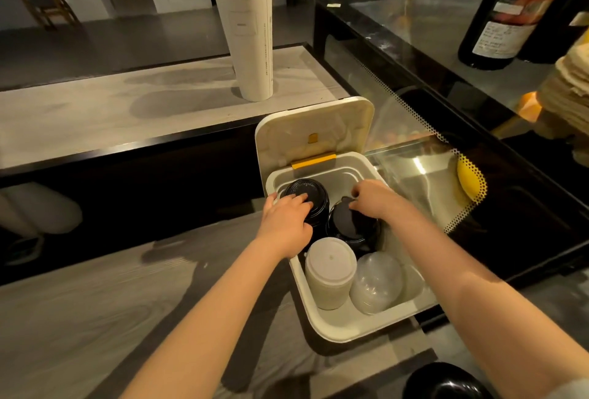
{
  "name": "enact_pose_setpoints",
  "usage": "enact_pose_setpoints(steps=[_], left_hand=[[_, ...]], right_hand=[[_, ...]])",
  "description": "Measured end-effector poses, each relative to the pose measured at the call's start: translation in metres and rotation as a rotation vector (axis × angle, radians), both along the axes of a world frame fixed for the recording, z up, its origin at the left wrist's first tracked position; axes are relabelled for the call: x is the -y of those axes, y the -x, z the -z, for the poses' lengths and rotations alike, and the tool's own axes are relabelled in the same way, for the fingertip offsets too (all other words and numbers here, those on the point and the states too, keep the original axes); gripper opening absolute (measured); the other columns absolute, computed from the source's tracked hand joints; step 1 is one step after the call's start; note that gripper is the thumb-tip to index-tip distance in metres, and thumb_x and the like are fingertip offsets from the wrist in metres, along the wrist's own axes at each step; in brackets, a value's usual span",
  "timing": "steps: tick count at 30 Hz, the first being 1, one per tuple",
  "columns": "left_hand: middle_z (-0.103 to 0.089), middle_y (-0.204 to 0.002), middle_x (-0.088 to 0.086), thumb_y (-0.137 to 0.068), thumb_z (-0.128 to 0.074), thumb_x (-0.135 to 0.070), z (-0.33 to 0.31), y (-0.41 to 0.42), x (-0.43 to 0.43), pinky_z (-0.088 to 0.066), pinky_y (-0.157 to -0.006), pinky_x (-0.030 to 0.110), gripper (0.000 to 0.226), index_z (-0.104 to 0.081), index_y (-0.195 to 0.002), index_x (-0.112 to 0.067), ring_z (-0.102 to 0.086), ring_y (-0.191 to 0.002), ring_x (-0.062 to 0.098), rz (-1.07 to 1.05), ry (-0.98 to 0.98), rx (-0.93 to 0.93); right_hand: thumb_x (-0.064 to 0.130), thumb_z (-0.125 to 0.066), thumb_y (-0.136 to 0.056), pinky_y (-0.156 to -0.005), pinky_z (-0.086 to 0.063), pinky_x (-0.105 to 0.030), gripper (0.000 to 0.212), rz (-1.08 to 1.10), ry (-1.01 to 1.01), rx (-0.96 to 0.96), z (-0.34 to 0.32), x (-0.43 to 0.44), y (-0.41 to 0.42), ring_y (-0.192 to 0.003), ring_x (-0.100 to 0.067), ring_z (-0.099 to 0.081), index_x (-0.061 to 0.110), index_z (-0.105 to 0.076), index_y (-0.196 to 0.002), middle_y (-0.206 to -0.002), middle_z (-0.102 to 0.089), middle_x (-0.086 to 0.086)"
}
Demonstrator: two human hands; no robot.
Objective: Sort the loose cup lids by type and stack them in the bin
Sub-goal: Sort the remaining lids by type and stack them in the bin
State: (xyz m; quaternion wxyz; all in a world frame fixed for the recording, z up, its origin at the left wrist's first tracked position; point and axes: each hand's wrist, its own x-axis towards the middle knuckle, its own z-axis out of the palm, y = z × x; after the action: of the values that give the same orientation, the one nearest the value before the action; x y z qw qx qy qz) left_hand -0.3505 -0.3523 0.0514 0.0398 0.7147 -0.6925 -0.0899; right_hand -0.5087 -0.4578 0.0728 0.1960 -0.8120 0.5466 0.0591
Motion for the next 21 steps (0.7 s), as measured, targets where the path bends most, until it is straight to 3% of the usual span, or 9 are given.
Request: enact_pose_setpoints(steps=[4, 9, 12, 15, 18, 21], left_hand=[[-0.026, -0.154, -0.004, -0.092, -0.039, -0.025, 0.0, 0.0, -0.001, 0.002, -0.116, 0.042, 0.052, -0.035, -0.144, -0.023, -0.019, -0.142, 0.016, 0.004, 0.009, -0.004], [-0.027, -0.154, -0.004, -0.091, -0.041, -0.024, 0.0, 0.0, -0.002, 0.002, -0.116, 0.043, 0.052, -0.036, -0.143, -0.023, -0.02, -0.142, 0.015, 0.009, 0.019, -0.002], [-0.026, -0.154, -0.004, -0.092, -0.041, -0.024, 0.0, 0.001, -0.002, 0.003, -0.116, 0.042, 0.052, -0.035, -0.144, -0.024, -0.019, -0.142, 0.015, 0.01, 0.008, 0.004], [-0.025, -0.154, -0.004, -0.092, -0.04, -0.024, 0.0, 0.001, -0.002, 0.004, -0.116, 0.043, 0.052, -0.035, -0.144, -0.024, -0.018, -0.142, 0.015, 0.01, 0.001, 0.009], [-0.026, -0.154, -0.004, -0.092, -0.04, -0.024, -0.001, 0.001, -0.003, 0.004, -0.116, 0.043, 0.052, -0.035, -0.144, -0.024, -0.018, -0.142, 0.015, 0.009, 0.002, 0.008], [-0.026, -0.154, -0.004, -0.092, -0.04, -0.023, -0.002, 0.002, -0.004, 0.004, -0.116, 0.042, 0.052, -0.035, -0.144, -0.024, -0.018, -0.142, 0.015, 0.012, -0.006, 0.002]], right_hand=[[0.01, -0.053, -0.093, -0.087, -0.046, -0.035, 0.034, 0.007, 0.234, 0.098, 0.027, -0.009, 0.006, -0.108, -0.03, -0.056, 0.007, -0.052, -0.127, -0.124, -0.053, -0.013], [0.022, -0.056, -0.093, -0.107, -0.03, -0.028, 0.043, -0.176, 0.158, 0.289, 0.024, -0.016, 0.019, -0.13, -0.021, -0.042, 0.016, -0.05, -0.135, -0.141, -0.047, -0.004], [0.034, -0.055, -0.093, -0.117, -0.02, -0.033, 0.058, -0.247, 0.017, 0.161, 0.029, -0.023, 0.022, -0.143, -0.018, -0.022, 0.021, -0.035, -0.146, -0.155, -0.025, 0.0], [0.036, -0.049, -0.096, -0.118, -0.015, -0.032, 0.063, -0.283, 0.057, 0.011, 0.035, -0.025, 0.019, -0.146, -0.019, -0.012, 0.018, -0.022, -0.15, -0.159, -0.014, -0.004], [0.04, -0.042, -0.098, -0.112, -0.029, -0.04, 0.06, -0.239, 0.027, -0.131, 0.031, -0.017, 0.006, -0.141, -0.026, -0.023, 0.016, -0.021, -0.15, -0.155, -0.023, -0.007], [0.043, -0.038, -0.099, -0.1, -0.039, -0.038, 0.054, -0.162, -0.035, -0.204, 0.025, -0.007, -0.001, -0.13, -0.029, -0.039, 0.012, -0.032, -0.143, -0.142, -0.039, -0.01]])
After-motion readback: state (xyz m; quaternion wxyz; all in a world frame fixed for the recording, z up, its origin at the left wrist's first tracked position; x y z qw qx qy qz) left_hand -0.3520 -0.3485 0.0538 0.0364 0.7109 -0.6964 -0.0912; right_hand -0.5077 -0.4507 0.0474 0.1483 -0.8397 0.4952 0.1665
